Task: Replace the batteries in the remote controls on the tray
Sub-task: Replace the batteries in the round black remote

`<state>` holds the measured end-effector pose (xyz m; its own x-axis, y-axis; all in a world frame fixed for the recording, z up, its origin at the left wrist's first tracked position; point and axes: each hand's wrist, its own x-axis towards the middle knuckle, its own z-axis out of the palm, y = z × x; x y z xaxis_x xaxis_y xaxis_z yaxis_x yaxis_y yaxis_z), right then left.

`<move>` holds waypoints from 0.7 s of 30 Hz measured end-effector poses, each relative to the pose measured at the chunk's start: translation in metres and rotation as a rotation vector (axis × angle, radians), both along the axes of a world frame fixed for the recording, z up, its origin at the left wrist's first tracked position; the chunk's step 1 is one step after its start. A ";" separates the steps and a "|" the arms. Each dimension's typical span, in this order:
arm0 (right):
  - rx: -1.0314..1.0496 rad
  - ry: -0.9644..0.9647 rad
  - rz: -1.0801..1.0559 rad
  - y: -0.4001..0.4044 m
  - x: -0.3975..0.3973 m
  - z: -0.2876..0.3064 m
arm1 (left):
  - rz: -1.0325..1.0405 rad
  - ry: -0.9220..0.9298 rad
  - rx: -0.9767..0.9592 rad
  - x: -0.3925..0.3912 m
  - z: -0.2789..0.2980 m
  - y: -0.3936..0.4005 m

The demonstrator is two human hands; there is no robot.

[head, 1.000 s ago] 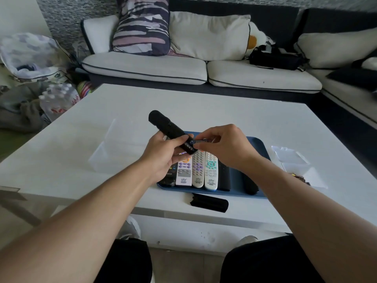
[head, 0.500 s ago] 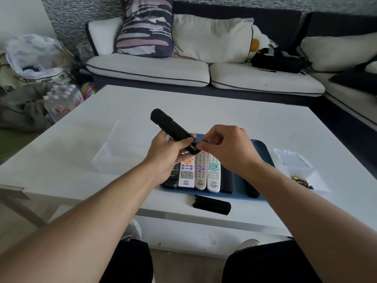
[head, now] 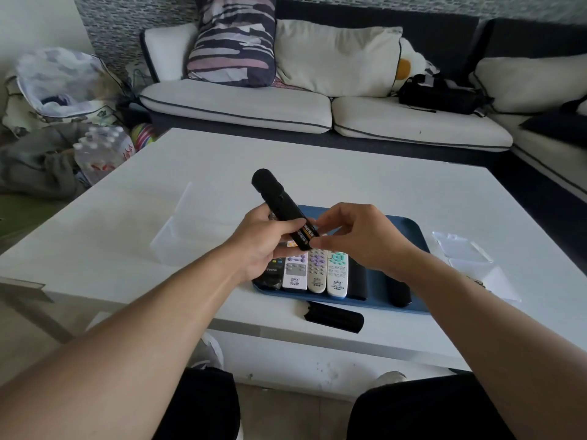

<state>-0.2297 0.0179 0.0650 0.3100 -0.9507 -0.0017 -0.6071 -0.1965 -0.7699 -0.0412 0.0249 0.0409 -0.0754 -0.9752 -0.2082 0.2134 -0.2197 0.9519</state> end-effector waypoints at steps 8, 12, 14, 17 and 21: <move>0.316 -0.172 -0.008 0.003 -0.001 -0.001 | -0.157 0.006 0.039 0.001 0.000 0.003; 0.326 -0.180 -0.021 0.001 0.000 -0.005 | -0.150 -0.018 0.033 -0.002 -0.001 0.003; 0.292 -0.171 -0.034 0.001 0.001 -0.005 | -0.143 -0.011 0.032 -0.001 0.000 0.003; 0.268 -0.149 -0.045 0.003 0.001 -0.003 | -0.157 0.027 0.039 0.001 0.003 0.003; 0.260 -0.095 -0.001 0.002 -0.005 -0.003 | -0.172 0.061 0.079 0.001 0.003 0.003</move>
